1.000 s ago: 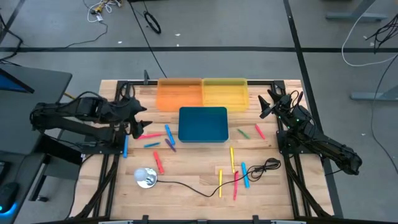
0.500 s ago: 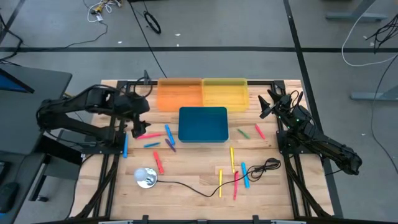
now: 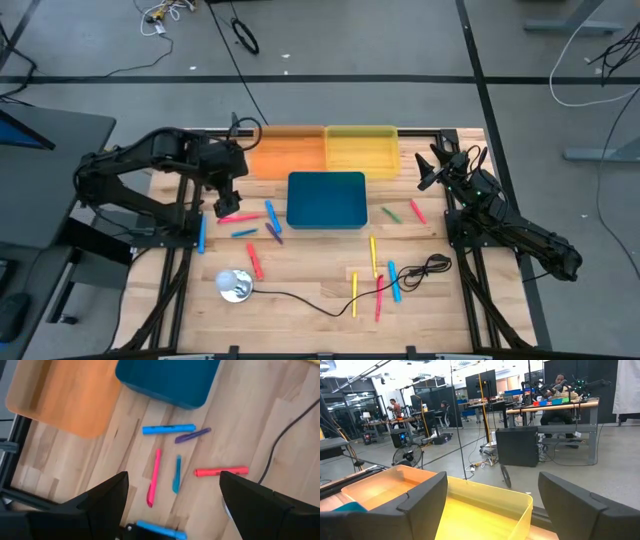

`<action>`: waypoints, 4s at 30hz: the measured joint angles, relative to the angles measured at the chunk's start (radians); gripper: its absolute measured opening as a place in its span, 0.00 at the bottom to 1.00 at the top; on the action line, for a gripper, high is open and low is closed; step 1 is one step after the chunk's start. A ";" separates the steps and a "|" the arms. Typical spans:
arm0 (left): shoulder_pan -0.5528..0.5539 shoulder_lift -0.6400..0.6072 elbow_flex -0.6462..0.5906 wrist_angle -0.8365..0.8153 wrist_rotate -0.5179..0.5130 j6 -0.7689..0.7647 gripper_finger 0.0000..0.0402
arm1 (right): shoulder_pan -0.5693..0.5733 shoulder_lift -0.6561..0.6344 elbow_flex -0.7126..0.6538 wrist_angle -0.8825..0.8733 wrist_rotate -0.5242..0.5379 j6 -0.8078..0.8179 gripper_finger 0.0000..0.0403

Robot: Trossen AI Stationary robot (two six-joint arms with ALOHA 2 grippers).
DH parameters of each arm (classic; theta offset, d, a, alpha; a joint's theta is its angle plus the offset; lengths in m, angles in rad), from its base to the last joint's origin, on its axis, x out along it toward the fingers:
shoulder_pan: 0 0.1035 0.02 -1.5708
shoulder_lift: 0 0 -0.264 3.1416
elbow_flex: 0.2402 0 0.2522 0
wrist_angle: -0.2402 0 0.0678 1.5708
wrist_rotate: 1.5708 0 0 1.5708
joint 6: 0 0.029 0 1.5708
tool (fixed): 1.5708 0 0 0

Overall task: Pick & Place Markers
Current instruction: Put the small blue highlighter into the orange transparent bin

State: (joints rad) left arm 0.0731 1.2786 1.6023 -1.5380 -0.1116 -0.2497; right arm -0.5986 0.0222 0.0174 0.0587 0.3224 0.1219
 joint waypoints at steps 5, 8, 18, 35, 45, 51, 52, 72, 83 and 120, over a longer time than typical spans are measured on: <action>0.000 0.046 0.054 -0.032 0.040 -0.008 0.80 | 0.000 0.000 0.000 0.000 0.000 0.000 0.78; 0.000 0.062 0.057 -0.033 0.090 -0.033 0.80 | 0.000 0.000 0.000 0.000 0.000 0.000 0.78; 0.000 0.065 0.056 -0.033 0.099 -0.080 0.80 | 0.000 0.000 0.000 0.000 0.000 0.000 0.78; -0.031 0.033 -0.223 0.042 0.060 -0.107 0.80 | 0.000 0.000 0.000 0.000 0.000 0.000 0.78; -0.083 0.034 -0.407 0.227 0.037 -0.142 0.80 | 0.000 0.000 0.000 0.000 0.000 0.000 0.78; -0.107 0.034 -0.513 0.323 0.030 -0.164 0.80 | 0.000 0.000 0.000 0.000 0.000 0.000 0.78; -0.113 0.034 -0.531 0.337 0.022 -0.161 0.80 | 0.000 0.000 0.000 0.000 0.000 0.000 0.78; -0.139 0.119 -0.793 0.661 -0.044 -0.159 0.80 | 0.000 0.000 0.000 0.000 0.000 0.000 0.78; -0.158 0.177 -0.862 0.798 -0.022 -0.192 0.80 | 0.000 0.000 0.000 0.000 0.000 0.000 0.78; -0.178 0.194 -0.931 0.909 0.067 -0.177 0.32 | 0.000 0.000 0.000 0.000 0.000 0.000 0.78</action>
State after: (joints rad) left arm -0.1047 1.4727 0.6714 -0.6291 -0.0444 -0.4263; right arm -0.5987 0.0219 0.0174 0.0589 0.3225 0.1219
